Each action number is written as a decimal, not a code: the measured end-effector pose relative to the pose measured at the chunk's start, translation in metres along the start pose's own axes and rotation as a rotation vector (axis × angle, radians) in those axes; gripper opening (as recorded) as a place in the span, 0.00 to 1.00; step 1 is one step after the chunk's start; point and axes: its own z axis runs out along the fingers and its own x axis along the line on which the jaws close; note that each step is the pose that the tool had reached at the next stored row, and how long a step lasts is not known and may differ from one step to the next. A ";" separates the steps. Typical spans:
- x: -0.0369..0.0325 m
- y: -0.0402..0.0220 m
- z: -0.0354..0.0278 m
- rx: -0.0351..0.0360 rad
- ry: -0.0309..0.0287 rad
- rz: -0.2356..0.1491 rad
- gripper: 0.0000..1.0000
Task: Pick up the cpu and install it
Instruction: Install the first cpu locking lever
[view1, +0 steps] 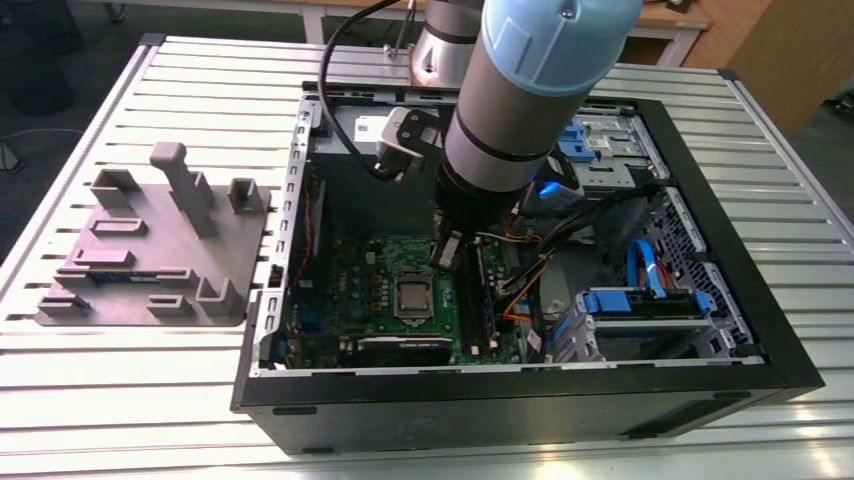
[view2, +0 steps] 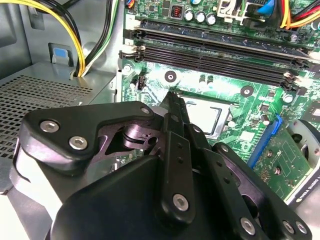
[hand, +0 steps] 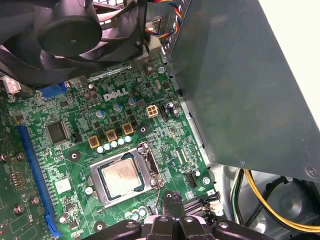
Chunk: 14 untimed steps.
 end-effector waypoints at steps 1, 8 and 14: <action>0.0000 0.0000 0.0000 0.0000 0.0000 0.000 0.11; 0.0004 -0.0001 0.0000 -0.0001 0.0000 0.000 0.11; 0.0035 -0.0004 0.0002 -0.0041 0.0050 -0.044 0.11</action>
